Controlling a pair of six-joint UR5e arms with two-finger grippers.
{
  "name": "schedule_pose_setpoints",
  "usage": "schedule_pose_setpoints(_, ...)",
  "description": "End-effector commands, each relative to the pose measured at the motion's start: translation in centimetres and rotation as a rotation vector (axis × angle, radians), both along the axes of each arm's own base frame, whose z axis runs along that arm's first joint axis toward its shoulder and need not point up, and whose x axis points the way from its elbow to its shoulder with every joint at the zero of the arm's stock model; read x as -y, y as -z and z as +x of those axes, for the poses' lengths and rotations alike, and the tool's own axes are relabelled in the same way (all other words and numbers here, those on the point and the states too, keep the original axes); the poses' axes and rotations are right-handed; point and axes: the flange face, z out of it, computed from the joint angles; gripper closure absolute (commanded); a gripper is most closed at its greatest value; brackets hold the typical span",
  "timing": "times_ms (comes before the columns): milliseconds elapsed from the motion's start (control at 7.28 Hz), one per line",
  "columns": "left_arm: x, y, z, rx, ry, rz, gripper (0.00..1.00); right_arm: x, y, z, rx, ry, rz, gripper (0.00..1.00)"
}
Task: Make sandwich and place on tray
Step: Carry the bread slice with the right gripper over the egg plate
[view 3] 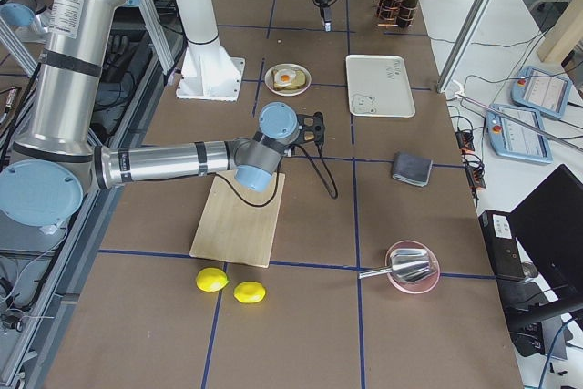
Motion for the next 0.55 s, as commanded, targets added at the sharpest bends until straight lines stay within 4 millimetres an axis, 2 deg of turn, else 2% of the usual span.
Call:
schedule_pose_setpoints(0,0.0,0.0,0.1,-0.002,-0.001,0.000,0.00,5.8,9.5,-3.7,0.079,-0.016,-0.048,1.00)
schedule_pose_setpoints(137,0.1,0.2,0.1,-0.005,-0.001,0.003,0.00,7.5,13.8,-6.4,0.095,0.001,-0.063,1.00)
schedule_pose_setpoints(275,0.2,0.0,0.2,-0.001,-0.002,0.001,0.00,8.2,17.1,-9.5,0.094,0.023,-0.075,1.00)
schedule_pose_setpoints(412,0.2,0.1,0.2,-0.003,-0.002,0.002,0.00,7.6,20.2,-14.6,0.101,0.022,-0.081,1.00)
